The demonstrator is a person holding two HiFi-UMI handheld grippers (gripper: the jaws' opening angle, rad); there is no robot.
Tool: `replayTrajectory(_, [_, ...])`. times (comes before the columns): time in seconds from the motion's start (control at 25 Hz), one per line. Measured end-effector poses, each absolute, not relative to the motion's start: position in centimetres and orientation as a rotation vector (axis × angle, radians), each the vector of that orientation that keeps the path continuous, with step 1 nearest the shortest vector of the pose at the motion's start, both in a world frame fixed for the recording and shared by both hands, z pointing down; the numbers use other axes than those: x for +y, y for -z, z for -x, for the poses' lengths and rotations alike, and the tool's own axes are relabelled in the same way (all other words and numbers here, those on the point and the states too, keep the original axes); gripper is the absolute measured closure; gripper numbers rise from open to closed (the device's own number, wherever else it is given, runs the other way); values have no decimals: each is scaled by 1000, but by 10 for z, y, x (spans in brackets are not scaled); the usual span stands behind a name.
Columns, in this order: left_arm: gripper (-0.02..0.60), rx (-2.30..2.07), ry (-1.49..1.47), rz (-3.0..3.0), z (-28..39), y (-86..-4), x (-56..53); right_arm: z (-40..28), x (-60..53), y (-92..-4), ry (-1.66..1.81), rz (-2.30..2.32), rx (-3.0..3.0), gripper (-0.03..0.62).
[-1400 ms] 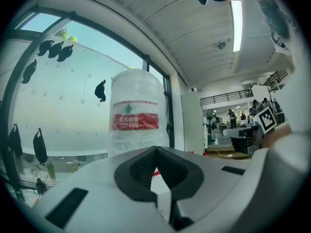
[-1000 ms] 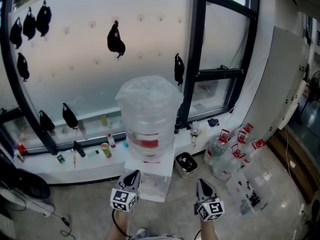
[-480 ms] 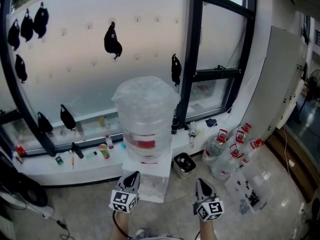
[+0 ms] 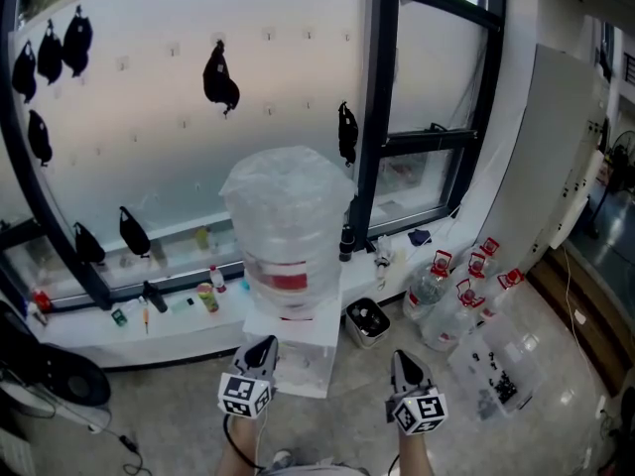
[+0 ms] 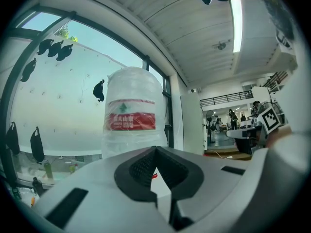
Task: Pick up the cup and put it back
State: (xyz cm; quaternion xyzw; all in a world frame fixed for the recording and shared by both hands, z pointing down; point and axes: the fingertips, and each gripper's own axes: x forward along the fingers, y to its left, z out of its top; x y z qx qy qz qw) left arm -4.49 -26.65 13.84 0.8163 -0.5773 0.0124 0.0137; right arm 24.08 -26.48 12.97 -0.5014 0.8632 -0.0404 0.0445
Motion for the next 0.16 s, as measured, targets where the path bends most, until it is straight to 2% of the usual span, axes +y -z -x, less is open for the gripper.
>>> replayTrajectory(0.16, [557, -1806, -36, -2547, 43, -135, -272, -243, -269, -126, 121, 1524, 2637, 579])
